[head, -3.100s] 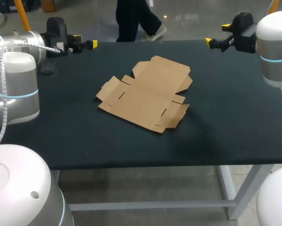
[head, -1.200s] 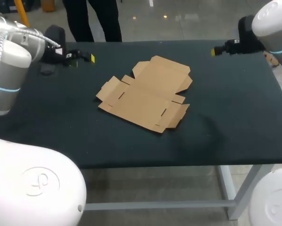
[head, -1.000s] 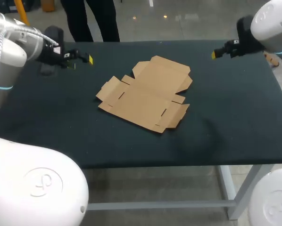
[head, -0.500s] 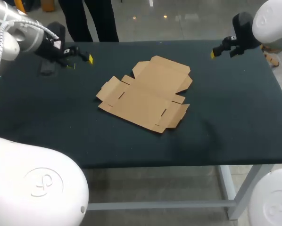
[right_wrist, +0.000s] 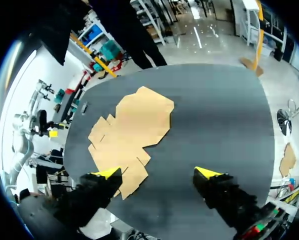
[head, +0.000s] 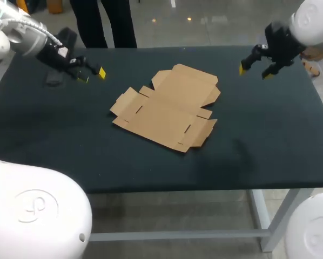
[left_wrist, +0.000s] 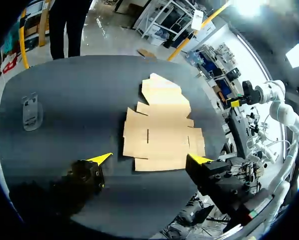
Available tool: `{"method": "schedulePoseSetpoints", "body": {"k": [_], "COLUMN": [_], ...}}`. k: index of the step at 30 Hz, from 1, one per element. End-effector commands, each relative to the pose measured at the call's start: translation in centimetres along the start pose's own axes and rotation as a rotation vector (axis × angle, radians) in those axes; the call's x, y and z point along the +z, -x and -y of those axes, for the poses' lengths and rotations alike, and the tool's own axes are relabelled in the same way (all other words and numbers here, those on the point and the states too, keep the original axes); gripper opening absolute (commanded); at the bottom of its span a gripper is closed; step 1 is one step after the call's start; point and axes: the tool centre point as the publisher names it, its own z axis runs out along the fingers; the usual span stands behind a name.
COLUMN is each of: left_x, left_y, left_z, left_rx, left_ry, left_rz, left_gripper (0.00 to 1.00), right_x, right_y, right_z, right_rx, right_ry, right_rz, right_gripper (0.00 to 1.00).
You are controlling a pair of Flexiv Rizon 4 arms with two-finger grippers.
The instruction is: Assemble the packaging by folding the flat box into shape, placing the metal phone stand inside, and closing the box properly
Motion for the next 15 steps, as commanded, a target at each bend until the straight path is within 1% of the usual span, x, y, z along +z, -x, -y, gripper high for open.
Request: {"method": "schedulePoseSetpoints", "body": {"k": [1, 3, 5, 9, 13, 15], "left_x": [0.6, 0.8, 1.2, 1.9, 3.2, 4.0], "left_y": [0.3, 0.6, 0.8, 1.2, 1.8, 2.2], "left_z": [0.1, 0.0, -0.2, -0.6, -0.7, -0.6], "left_rx": [0.004, 0.009, 0.013, 0.047, 0.050, 0.028], "left_ry": [0.083, 0.093, 0.096, 0.108, 0.111, 0.118], "left_rz": [0.006, -0.001, 0.003, 0.000, -0.010, 0.008], "left_gripper": [1.00, 1.00, 1.00, 1.00, 1.00, 1.00], "right_x": [0.5, 0.7, 0.8, 0.8, 0.7, 0.6], "right_y": [-0.2, -0.3, -0.3, -0.3, -0.4, -0.3], "right_z": [0.6, 1.0, 1.4, 2.3, 2.9, 3.1], "right_rx": [0.020, 0.035, 0.049, 0.071, 0.090, 0.092], "right_ry": [-0.046, -0.056, -0.060, -0.070, -0.076, -0.078], "right_rz": [-0.018, -0.025, -0.014, -0.020, -0.015, -0.017], "right_gripper": [1.00, 1.00, 1.00, 1.00, 1.00, 1.00]}}
